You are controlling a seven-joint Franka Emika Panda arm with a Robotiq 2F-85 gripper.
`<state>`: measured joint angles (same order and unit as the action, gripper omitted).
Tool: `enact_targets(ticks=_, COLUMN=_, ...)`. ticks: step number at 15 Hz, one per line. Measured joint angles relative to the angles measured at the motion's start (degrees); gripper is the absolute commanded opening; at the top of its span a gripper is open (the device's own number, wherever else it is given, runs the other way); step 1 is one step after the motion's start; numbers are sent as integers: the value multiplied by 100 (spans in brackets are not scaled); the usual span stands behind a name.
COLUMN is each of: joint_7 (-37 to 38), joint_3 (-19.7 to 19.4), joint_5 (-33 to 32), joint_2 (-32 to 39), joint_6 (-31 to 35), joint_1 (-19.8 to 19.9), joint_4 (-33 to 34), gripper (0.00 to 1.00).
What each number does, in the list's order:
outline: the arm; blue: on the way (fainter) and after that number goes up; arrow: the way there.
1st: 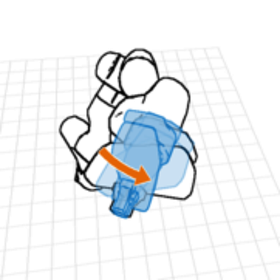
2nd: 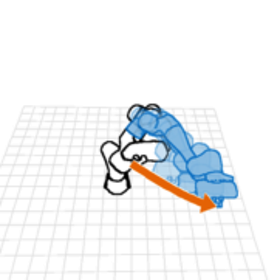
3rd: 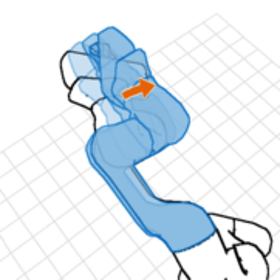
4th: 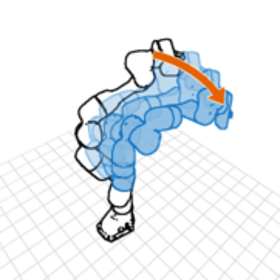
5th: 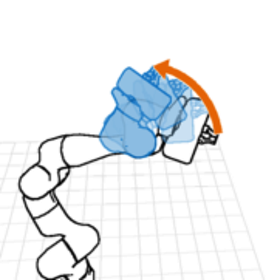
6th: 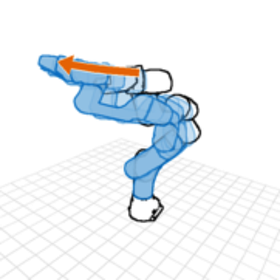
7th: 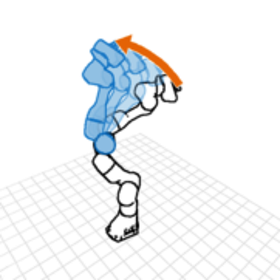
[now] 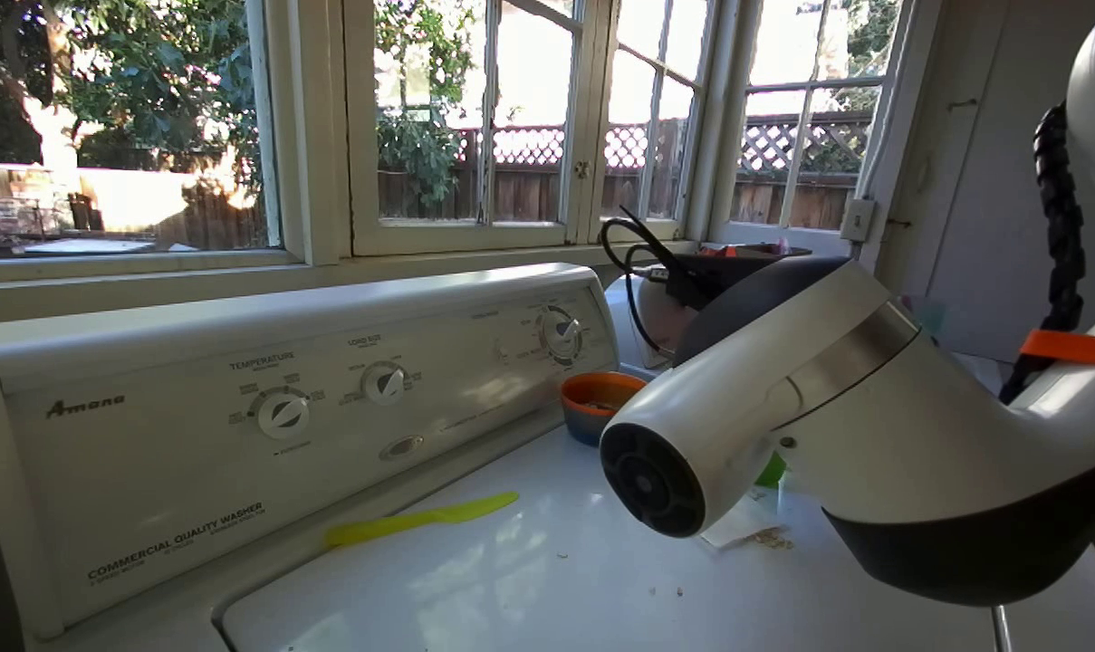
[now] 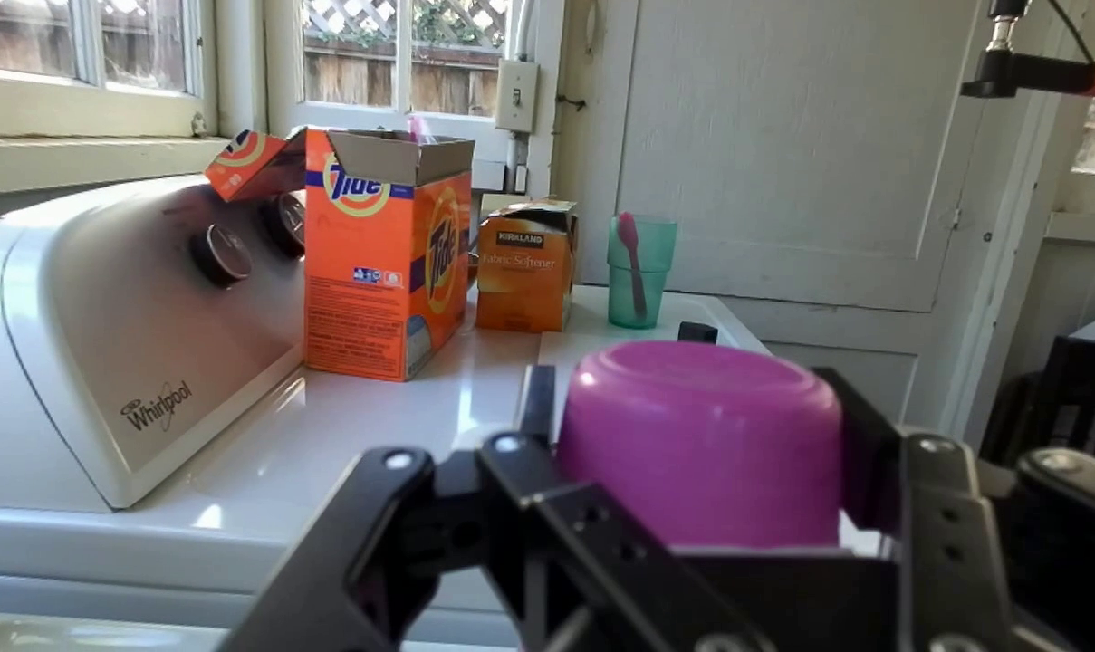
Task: Put the purple cup on the green cup in an upside down position
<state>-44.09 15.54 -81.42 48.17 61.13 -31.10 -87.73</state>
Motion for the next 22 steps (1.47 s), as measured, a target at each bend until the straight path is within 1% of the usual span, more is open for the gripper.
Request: enact_targets(ticks=22, joint_7=19, joint_3=72, joint_5=-4, joint_2=53, joint_6=87, joint_1=38, joint_4=21, gripper=44)
